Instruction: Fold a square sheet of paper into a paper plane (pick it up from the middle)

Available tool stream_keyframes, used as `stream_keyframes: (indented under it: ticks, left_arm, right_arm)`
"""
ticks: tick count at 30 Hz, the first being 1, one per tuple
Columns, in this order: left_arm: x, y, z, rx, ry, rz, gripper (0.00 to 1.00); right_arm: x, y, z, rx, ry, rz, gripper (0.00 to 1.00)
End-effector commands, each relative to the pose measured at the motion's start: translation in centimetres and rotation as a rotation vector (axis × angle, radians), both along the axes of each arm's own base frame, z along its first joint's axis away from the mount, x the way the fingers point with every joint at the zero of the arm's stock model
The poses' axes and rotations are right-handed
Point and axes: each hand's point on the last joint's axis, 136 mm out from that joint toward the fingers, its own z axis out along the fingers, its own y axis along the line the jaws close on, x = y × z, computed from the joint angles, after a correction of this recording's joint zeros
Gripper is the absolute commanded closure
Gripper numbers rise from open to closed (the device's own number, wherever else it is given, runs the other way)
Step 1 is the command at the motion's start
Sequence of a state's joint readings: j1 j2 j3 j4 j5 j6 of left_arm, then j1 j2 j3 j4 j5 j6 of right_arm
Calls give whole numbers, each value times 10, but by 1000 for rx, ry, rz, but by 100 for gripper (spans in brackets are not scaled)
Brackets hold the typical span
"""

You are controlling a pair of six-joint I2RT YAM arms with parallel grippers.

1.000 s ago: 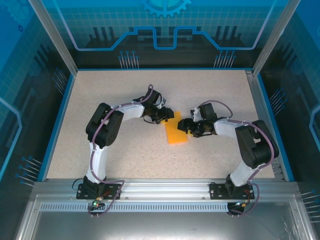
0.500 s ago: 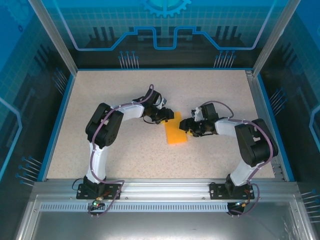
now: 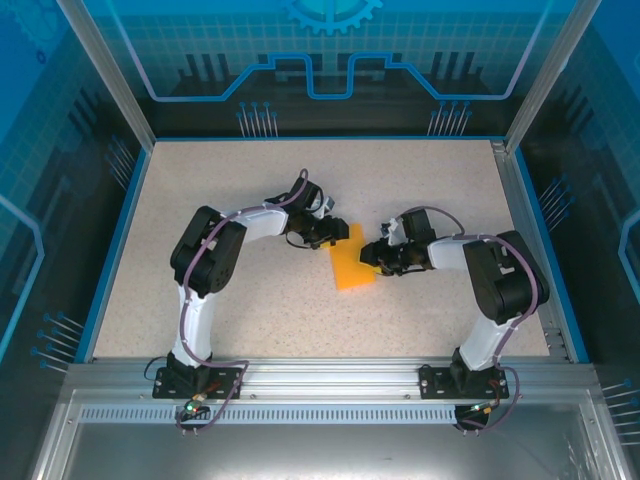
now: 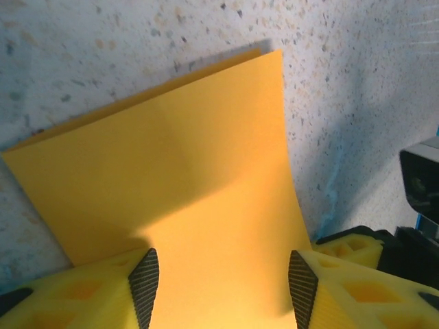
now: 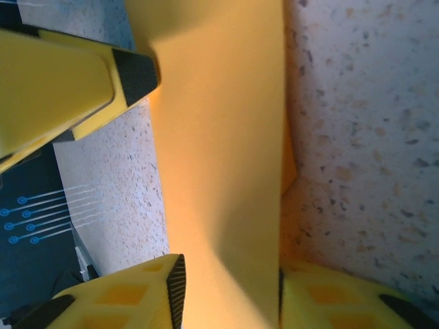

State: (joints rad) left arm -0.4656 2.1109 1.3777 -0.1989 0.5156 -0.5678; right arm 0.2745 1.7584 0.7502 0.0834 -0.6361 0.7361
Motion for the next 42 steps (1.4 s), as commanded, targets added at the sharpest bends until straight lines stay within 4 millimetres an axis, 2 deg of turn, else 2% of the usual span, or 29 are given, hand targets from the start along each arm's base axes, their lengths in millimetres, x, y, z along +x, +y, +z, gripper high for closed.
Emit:
stream_keyframes:
  ticks: [1,3,7,14,22,32,38,42]
  left_arm:
    - [-8,-3,38,-57,-41,-46,43]
    - [-9,-4,50,-70,-54,-43,42]
    - [-19,-1,59,-86,-37,-25,42]
    - [-42,0,48,-73,16,-2,48]
    - [-56,-14,25,-39,75,-35,53]
    - [-51,-3,-19,67,129,13,62]
    - [-54,-1,-23,73,116,-7,63]
    - [-53,-4,-13,59,81,-29,62]
  right_arm:
    - [-7,-5,-10,-3,37,-9,72]
    - [-7,-4,-8,8,34,-14,80]
    - [-8,0,-5,10,40,-43,86]
    - [-15,11,-9,-7,84,-137,91]
    - [-20,19,-7,-37,92,-183,89]
    - [-18,7,1,-41,81,-127,73]
    - [-9,5,5,-19,79,-98,71]
    - [-5,9,3,5,88,-81,73]
